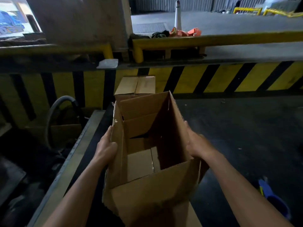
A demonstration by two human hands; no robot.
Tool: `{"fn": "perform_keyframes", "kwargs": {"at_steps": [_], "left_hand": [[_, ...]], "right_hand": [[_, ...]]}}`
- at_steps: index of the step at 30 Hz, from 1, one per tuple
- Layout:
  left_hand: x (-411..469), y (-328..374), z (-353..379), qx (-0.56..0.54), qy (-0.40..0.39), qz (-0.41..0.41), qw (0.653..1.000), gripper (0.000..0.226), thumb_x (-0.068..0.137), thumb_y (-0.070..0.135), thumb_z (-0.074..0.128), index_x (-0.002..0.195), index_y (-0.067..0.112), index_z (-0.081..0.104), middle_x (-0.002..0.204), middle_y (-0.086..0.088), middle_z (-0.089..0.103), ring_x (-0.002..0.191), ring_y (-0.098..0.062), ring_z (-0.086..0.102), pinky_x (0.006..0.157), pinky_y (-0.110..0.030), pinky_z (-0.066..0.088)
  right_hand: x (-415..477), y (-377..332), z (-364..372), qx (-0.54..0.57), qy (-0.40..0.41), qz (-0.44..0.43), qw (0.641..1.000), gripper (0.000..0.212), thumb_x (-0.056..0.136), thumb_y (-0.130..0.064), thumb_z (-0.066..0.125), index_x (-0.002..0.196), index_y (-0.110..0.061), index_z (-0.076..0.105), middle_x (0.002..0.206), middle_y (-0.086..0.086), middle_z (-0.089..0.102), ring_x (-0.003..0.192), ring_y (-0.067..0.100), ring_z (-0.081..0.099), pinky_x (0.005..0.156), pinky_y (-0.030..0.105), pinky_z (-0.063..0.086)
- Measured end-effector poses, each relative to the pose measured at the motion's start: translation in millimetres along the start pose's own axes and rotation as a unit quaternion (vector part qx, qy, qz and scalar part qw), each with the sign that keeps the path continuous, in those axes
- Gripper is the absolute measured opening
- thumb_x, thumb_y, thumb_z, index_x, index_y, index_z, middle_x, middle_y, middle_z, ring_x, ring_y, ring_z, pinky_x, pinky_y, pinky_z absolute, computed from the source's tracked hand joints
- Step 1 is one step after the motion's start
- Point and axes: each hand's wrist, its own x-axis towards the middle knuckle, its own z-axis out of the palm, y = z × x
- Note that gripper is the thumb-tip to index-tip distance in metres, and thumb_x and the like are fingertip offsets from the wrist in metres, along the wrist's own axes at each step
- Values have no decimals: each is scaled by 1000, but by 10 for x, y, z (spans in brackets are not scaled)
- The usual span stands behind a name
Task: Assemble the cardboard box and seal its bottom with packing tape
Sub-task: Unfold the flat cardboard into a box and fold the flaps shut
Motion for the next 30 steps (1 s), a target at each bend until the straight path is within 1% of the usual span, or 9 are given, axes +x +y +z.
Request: {"fn": "perform_keyframes", "kwargs": {"at_steps": [3,5,9,14,18,23,26,28,30], "left_hand": [[42,-20,-15,-2,11,-4,1000,86,90,-4,47,157,44,23,150,-3,47,122,-30,59,94,-54,57],[44,9,-6,4,24,5,1000,87,90,-7,48,157,43,25,153,-8,45,121,-30,59,93,-53,58],[84,64,74,26,44,27,998,84,89,-11,50,158,33,32,150,-11,51,122,-31,59,98,-47,54],[157,94,68,40,39,41,998,80,90,-11,51,158,28,33,152,-11,49,127,-31,56,95,-38,51],[212,44,5,28,58,41,997,80,89,-13,49,157,27,35,153,-10,49,130,-31,55,97,-37,52],[253,15,34,25,39,47,998,84,90,-10,47,159,33,27,153,-12,48,125,-34,58,98,-47,55],[219,22,41,39,4,62,997,86,92,-11,46,159,37,22,156,-8,45,122,-30,60,83,-37,58],[218,-1,-2,39,-15,64,997,87,93,-10,46,159,39,19,156,-7,45,113,-26,65,74,-35,59],[236,-51,-65,33,-31,57,997,89,92,-10,45,160,41,17,155,-5,46,95,-22,71,63,-33,60]], "right_hand": [[-64,43,26,20,9,-3,1000,93,96,-5,49,154,-43,-12,81,2,49,64,18,60,49,27,42],[-118,103,53,28,17,1,999,93,95,-6,50,155,-43,-11,82,5,57,61,18,60,49,28,46],[-139,166,112,29,35,2,999,89,98,-11,50,154,-45,-9,80,5,61,61,16,60,48,25,39],[-197,155,103,62,24,9,998,83,101,-17,48,152,-49,-8,104,6,63,73,17,66,57,27,51],[-309,191,82,46,14,-1,999,84,100,-18,51,152,-52,-7,87,2,61,65,13,61,56,28,52],[-386,227,109,45,13,20,999,84,101,-21,51,148,-59,-8,114,0,57,82,13,63,69,30,56],[-417,189,221,51,56,18,997,79,102,-16,48,153,-49,-2,119,8,63,91,15,63,65,22,46],[-428,147,252,50,82,15,995,78,101,-12,49,156,-43,3,110,10,66,79,12,59,60,23,43],[-414,127,271,44,95,9,994,79,99,-9,50,156,-41,5,91,6,65,66,14,57,59,30,51]]}}
